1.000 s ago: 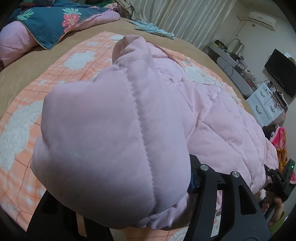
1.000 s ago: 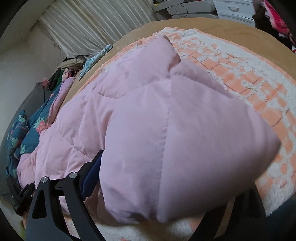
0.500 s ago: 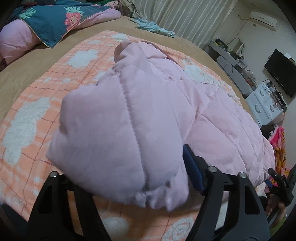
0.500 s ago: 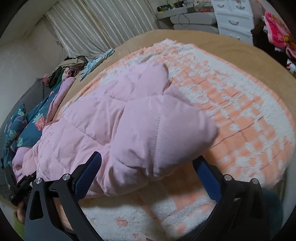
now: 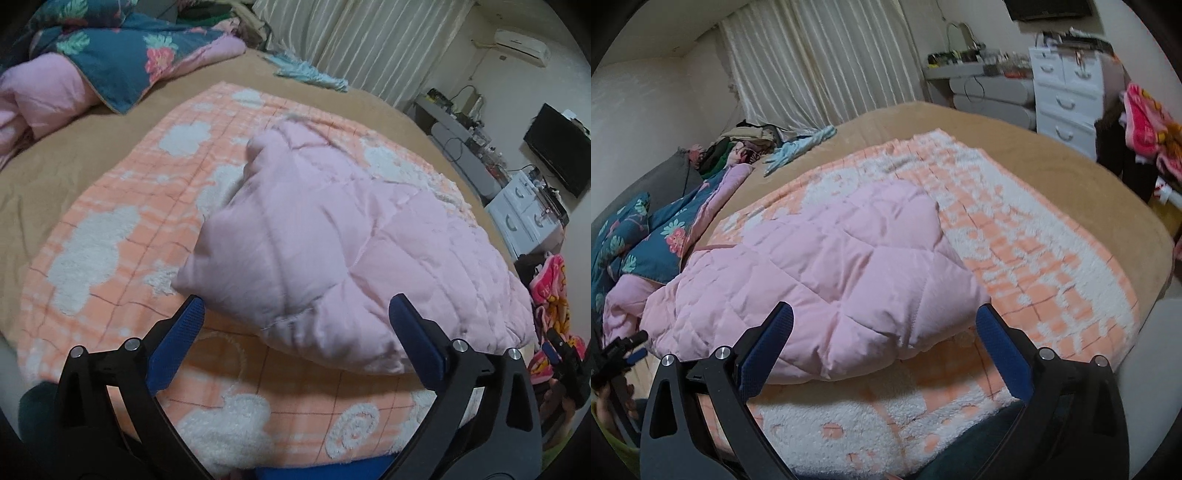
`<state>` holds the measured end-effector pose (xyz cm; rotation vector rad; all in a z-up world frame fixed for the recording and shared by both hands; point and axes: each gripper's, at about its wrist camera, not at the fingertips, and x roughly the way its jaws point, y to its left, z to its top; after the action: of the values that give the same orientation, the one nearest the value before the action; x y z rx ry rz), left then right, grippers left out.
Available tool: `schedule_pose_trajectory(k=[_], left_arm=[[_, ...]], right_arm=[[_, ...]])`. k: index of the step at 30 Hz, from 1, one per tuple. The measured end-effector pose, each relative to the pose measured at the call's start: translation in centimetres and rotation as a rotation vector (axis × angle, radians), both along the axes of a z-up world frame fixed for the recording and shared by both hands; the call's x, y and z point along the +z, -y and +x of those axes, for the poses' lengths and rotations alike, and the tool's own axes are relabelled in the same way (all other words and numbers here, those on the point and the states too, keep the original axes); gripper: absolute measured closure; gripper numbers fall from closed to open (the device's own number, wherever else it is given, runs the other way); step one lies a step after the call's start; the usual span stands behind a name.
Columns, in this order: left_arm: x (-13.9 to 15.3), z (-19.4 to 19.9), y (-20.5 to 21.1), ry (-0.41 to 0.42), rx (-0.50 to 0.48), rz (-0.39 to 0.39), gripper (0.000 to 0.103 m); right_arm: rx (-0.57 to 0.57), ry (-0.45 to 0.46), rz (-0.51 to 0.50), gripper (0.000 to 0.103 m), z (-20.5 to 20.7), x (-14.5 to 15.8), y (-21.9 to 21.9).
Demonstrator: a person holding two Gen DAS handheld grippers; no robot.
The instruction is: Fold large clothes
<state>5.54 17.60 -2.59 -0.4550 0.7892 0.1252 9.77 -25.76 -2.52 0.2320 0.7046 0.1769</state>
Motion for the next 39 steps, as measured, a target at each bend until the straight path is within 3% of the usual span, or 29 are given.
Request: schedule_pose_trajectory(k=[9,17,25,32,39], left_arm=[[4.8,-2.4,3.1,0.099,-0.027,0.096,0.009],[6.6,-3.3,5.2,0.145,-0.045,0.13,0.009],[5.8,-3.8,8.1,0.143,-0.102,0.162,0.009],[3.3,-4.4,11.6,0.123,-0.167,0.198,0.009],[2.0,-4.3,13.8,0.1,-0.228,0.224,0.009]], right_arm=[[0.061,0.094,-0.045,0.004,-3.0,3.2,-1.9],[0.127,0.184,-0.098,0.004,-6.4,5.9,-4.4],[0.159,0.222,-0.16,0.004,-9.0,6.2,-6.3],[0.141,0.252,-0.218,0.004,-10.8,4.2,-7.5],[0.182,0.158,-0.194,0.004,-10.4,1.2,-8.8]])
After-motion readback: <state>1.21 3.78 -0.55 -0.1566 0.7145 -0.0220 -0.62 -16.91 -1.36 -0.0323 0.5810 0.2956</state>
